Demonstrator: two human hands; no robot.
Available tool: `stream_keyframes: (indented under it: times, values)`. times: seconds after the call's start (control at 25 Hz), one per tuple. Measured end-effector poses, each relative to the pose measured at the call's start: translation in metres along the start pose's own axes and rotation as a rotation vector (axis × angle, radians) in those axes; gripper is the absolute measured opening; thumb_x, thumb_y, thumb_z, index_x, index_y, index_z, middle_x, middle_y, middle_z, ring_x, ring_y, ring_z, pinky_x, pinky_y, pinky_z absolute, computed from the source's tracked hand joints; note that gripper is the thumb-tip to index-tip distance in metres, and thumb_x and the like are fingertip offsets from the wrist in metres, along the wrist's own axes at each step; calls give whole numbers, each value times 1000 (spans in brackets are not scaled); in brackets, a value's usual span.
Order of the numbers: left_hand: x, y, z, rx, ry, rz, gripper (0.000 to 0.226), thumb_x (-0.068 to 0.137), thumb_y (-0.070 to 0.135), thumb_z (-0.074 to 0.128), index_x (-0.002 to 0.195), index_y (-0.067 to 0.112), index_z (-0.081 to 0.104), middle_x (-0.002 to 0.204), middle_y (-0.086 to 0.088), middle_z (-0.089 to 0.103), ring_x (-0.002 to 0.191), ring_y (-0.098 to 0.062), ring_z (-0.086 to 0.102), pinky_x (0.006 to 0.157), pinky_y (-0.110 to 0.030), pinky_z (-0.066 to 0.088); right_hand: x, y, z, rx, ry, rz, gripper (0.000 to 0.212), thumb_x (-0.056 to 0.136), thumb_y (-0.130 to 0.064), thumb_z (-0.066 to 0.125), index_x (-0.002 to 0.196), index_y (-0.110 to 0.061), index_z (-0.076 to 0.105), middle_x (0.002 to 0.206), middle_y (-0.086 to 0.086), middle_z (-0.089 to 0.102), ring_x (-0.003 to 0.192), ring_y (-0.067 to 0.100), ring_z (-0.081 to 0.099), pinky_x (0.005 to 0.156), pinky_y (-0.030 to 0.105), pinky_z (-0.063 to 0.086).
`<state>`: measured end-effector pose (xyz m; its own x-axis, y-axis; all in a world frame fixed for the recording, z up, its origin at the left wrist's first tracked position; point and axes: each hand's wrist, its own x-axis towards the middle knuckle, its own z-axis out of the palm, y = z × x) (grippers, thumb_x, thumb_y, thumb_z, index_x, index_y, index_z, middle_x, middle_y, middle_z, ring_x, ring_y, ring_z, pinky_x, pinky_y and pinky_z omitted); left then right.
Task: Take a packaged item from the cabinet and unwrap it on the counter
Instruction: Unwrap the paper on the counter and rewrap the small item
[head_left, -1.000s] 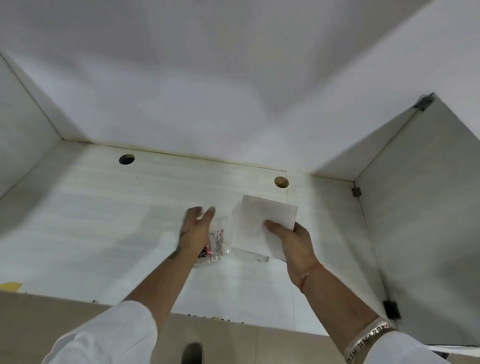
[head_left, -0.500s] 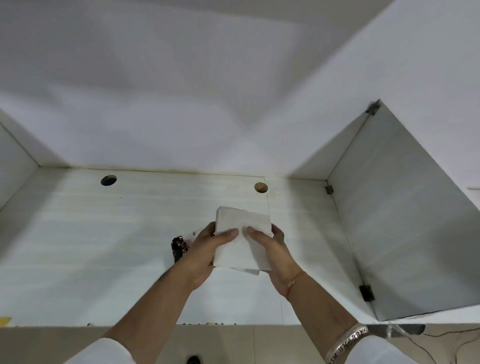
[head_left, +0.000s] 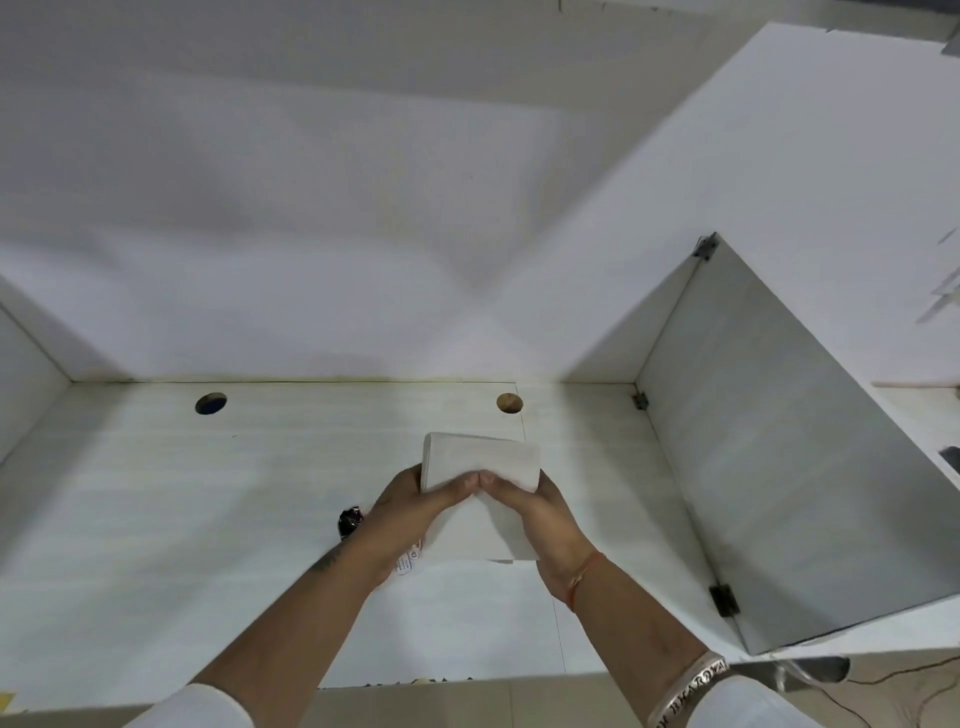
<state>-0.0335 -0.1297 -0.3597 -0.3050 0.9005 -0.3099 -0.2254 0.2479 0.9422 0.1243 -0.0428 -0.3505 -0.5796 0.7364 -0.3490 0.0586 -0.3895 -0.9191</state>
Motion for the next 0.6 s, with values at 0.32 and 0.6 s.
stream_keyframes:
  times: [0.32,0.6]
  values:
    - [-4,-25,18,-437,177,-87,63,77,59,74,118,12,63,116,-11,73,111,-28,70,87,-48,58,17,22,-2,236,270,102,44,84,-44,81,119,-18,73,113,8,81,107,31,76,95,54,61]
    - [-2,-48,46,-411,319,13,39,77,27,79,115,18,72,106,-12,79,89,-26,76,63,-37,53,17,51,32,258,408,57,36,90,-33,79,121,-18,70,110,8,81,99,28,79,81,45,66]
